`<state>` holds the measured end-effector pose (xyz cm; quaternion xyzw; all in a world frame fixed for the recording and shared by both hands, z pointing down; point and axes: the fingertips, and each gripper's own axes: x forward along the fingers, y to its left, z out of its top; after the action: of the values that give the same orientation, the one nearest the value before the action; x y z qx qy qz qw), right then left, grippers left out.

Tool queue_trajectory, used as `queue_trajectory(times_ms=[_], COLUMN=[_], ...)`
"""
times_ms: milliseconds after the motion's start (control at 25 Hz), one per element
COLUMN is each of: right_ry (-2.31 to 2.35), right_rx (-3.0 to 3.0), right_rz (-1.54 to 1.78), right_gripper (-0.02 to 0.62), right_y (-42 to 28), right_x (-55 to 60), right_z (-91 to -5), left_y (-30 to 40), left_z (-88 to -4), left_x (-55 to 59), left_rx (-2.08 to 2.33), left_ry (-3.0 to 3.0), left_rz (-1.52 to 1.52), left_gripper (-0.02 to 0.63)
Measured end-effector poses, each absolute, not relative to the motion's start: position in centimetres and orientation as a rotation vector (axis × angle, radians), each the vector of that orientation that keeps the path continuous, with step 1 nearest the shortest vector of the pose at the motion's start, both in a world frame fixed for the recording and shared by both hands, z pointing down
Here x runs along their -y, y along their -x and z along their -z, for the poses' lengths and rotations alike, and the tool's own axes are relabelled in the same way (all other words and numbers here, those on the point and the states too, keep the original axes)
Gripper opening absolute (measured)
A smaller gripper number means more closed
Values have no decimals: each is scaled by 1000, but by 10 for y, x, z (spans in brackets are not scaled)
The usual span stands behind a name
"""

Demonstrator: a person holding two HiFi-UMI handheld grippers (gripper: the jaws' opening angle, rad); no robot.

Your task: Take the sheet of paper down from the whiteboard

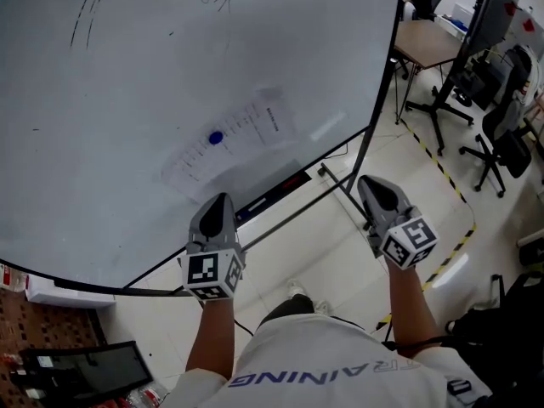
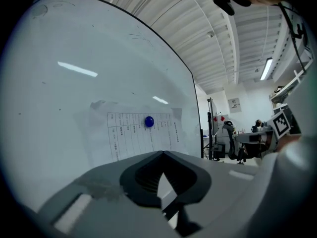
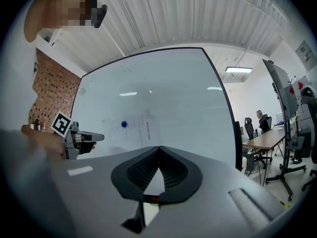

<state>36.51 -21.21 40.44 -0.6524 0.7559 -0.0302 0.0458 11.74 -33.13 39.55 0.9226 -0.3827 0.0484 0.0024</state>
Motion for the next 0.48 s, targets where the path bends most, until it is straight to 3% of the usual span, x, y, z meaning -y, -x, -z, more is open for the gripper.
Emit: queue_trajectory(times_ms=[480], right_ry=[1799], right_rx=[-2473], right_rz=[-42], right_gripper=[6], right_y=[-336], right_x=[311], right_z=[-356], left_y=[-128], left_z=[-396], left_x=[376], left_rx=[1229], left_ry=[-2878], left_rz=[-111], left_gripper=[2])
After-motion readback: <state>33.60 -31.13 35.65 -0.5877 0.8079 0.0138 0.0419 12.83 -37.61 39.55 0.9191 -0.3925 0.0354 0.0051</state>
